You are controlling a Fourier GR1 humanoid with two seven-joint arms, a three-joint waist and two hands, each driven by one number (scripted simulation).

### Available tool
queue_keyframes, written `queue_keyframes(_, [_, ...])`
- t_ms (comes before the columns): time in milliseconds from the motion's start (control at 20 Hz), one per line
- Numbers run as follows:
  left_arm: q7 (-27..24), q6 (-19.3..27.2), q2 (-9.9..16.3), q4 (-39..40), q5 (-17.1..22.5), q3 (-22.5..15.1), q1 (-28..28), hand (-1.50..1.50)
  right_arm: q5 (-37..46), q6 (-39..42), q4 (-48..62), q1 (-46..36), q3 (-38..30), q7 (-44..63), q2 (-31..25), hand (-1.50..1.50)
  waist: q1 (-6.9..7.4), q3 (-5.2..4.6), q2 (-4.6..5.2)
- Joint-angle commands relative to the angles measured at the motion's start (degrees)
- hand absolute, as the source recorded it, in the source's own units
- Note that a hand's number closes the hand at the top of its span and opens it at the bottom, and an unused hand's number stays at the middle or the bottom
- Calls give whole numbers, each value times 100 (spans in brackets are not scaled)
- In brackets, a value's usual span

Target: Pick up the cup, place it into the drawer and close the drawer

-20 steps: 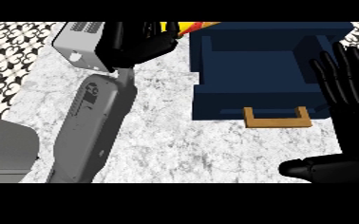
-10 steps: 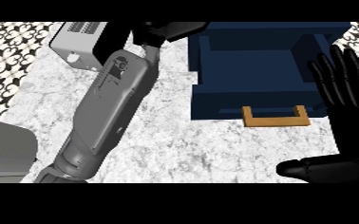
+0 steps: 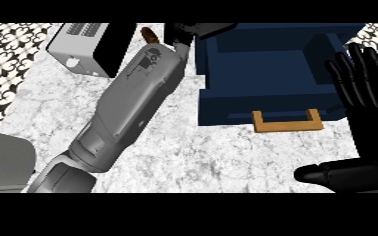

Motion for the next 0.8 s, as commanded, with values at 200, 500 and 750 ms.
queue_keyframes(200, [-230,93,-1,1032,769,-694,-480,150,103,-34,-91,32,104,10,51,-150,-76,0,14])
queue_keyframes(500, [-404,171,-1,1588,944,-1246,-686,150,-34,57,-18,-4,117,-21,62,-150,-197,3,42])
queue_keyframes(750, [-398,249,-1,1749,1183,-1718,-711,150,97,12,13,-158,289,16,117,-150,-315,4,73])
